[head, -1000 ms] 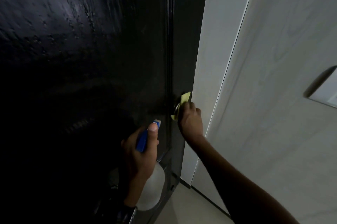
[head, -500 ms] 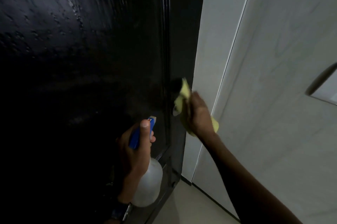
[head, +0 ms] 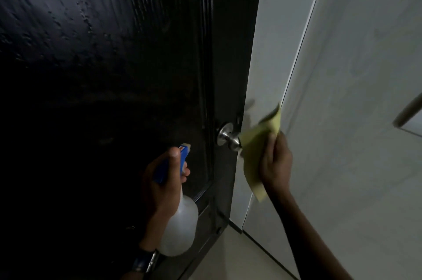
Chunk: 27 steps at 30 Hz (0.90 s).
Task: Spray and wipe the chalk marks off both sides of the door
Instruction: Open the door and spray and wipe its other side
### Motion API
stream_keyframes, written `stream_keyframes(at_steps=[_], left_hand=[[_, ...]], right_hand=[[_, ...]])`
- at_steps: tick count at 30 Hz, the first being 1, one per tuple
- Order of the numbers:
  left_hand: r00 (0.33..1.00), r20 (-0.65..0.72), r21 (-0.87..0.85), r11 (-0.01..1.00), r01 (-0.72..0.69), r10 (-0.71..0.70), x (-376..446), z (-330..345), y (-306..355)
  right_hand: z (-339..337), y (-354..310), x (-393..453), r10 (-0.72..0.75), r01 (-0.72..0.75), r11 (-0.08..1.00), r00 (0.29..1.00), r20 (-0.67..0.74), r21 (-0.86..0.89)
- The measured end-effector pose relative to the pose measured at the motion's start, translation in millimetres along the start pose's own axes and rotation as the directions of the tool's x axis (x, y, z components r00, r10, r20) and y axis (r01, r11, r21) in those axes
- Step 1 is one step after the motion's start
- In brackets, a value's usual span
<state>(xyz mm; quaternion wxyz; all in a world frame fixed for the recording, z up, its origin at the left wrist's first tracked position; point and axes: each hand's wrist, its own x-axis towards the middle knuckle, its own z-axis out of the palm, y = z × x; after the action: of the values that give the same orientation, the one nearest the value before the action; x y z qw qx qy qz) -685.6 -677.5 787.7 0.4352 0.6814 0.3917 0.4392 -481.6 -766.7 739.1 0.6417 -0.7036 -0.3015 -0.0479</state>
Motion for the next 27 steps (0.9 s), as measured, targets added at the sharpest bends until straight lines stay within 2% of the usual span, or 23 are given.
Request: stream_keyframes(at_steps=[3,5,7,8,11,13,15,16,18,19,20,22,24,27], left_hand=[[1.000,-0.017,0.011,1.000,-0.016,0.016,-0.2,0.5,0.1],[0.999,-0.029,-0.002,1.000,-0.031,0.031,-0.5,1.5,-1.4],[0.999,-0.032,-0.012,1.000,-0.028,0.028,-0.2,3.3,-2.5],[0.999,-0.036,-0.008,1.000,-0.029,0.029,0.0,4.3,-2.7],[0.998,-0.057,-0.002,0.999,-0.036,0.036,0.2,5.4,0.1],[0.998,-0.063,-0.016,1.000,-0.027,0.025,-1.2,5.9,2.4],[0.997,-0.071,-0.030,0.999,-0.022,0.020,-0.4,6.0,2.1],[0.997,-0.072,-0.027,0.999,-0.022,0.020,-0.2,6.2,1.4],[0.997,-0.073,-0.014,1.000,-0.020,0.019,-0.5,6.8,0.7],[0.997,-0.074,-0.015,1.000,-0.017,0.015,-0.6,6.8,0.6],[0.997,-0.075,-0.015,1.000,-0.013,0.012,-0.6,6.7,0.4],[0.997,-0.072,-0.001,1.000,-0.018,0.018,-0.4,6.5,1.1],[0.998,-0.067,0.006,1.000,-0.019,0.019,0.1,6.7,0.6],[0.998,-0.069,0.008,1.000,-0.004,0.004,0.4,6.4,1.1]], right_hand=[[38.1,-4.9,43.2,-0.213,0.240,0.956,0.963,0.166,-0.168],[66.3,19.1,35.3,-0.243,0.329,0.909,0.917,0.315,-0.257],[75.4,47.0,11.7,-0.297,0.437,0.815,0.879,0.374,-0.380],[70.8,58.2,1.2,-0.331,0.482,0.786,0.857,0.395,-0.388],[40.9,74.3,-15.2,-0.384,0.532,0.802,0.807,0.448,-0.271],[21.0,78.2,-22.7,-0.378,0.504,0.841,0.808,0.452,-0.196],[4.2,67.2,-27.9,-0.258,0.301,0.951,0.897,0.358,-0.069],[-1.5,56.0,-24.7,-0.200,0.219,0.974,0.948,0.249,-0.051],[-0.9,38.1,-5.9,-0.102,0.109,0.988,0.992,0.069,-0.111],[6.0,31.7,5.6,-0.123,0.129,0.980,0.991,0.047,-0.152],[16.1,21.9,16.3,-0.165,0.175,0.974,0.983,0.073,-0.145],[39.1,18.7,25.7,-0.227,0.265,0.951,0.947,0.226,-0.159],[56.5,37.8,20.3,-0.275,0.363,0.906,0.895,0.351,-0.218],[47.7,59.7,4.4,-0.330,0.457,0.857,0.842,0.428,-0.237]])
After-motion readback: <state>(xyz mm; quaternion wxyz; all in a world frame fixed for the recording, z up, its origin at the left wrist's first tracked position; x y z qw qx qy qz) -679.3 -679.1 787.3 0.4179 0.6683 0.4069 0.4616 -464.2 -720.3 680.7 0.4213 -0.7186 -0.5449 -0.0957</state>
